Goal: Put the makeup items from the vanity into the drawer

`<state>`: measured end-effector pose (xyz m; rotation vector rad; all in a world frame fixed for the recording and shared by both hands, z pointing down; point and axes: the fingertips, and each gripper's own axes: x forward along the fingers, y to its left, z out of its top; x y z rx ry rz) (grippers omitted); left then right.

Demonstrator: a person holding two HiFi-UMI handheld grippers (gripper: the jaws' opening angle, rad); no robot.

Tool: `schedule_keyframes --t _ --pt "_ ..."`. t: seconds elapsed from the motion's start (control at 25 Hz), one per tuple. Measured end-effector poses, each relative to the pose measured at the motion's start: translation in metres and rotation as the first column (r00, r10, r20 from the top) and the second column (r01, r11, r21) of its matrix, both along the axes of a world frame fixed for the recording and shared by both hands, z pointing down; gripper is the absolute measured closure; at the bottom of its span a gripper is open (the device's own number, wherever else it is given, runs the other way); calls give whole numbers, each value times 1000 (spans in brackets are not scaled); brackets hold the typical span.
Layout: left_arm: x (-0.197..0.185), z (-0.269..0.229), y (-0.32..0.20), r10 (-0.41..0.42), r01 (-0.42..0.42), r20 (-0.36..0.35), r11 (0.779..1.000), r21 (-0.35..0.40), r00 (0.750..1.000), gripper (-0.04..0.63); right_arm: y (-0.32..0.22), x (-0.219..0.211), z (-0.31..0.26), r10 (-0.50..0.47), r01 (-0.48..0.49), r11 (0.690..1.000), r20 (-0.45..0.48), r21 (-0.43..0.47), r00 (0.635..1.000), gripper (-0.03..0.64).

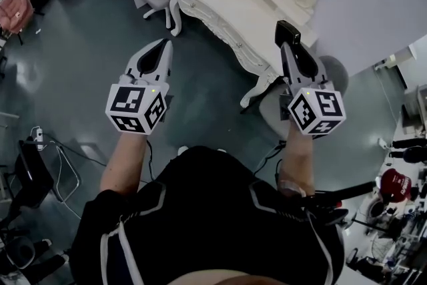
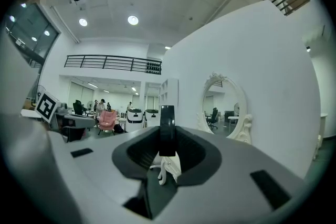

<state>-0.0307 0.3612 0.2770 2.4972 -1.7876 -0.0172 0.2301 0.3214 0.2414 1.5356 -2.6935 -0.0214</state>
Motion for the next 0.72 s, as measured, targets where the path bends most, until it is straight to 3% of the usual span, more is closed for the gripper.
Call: schedule_keyframes --t 0.4,0.72 --pt "-33 24 -14 21 -21 -6 1000 -14 1000 592 -9 -38 9 20 -20 1000 -12 5 1000 522" --pt "-48 32 -71 -27 27 8 1000 -14 1000 592 -80 -61 21 -53 54 999 15 -3 998 522"
